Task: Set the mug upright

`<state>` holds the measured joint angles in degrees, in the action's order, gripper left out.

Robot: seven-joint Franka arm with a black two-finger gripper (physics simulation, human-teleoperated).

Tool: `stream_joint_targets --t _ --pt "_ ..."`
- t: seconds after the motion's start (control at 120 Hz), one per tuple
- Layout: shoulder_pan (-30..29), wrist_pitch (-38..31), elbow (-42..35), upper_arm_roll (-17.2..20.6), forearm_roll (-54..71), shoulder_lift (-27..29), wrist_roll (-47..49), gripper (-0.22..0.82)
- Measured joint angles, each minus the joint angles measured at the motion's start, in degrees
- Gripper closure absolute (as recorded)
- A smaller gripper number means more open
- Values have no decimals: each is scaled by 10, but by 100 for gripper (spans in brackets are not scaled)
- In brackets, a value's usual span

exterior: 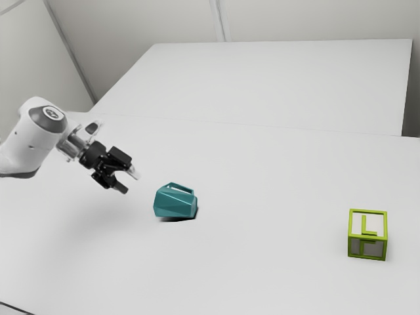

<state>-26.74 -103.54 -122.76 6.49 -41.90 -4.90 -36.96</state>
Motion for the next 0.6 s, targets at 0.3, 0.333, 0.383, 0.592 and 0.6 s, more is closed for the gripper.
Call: stream_joint_targets --t 0.3,0.333,0.383,0.592,0.6 --pt "7 -19 -3 0 -85 -56 -124 0" --pt "7 -20 -3 0 -90 -59 -134 0" --pt "7 -21 -3 2 -105 -68 -151 0" --pt "7 -13 -4 5 -144 -95 -209 0" --pt "7 -13 -4 5 -146 -96 -211 0"
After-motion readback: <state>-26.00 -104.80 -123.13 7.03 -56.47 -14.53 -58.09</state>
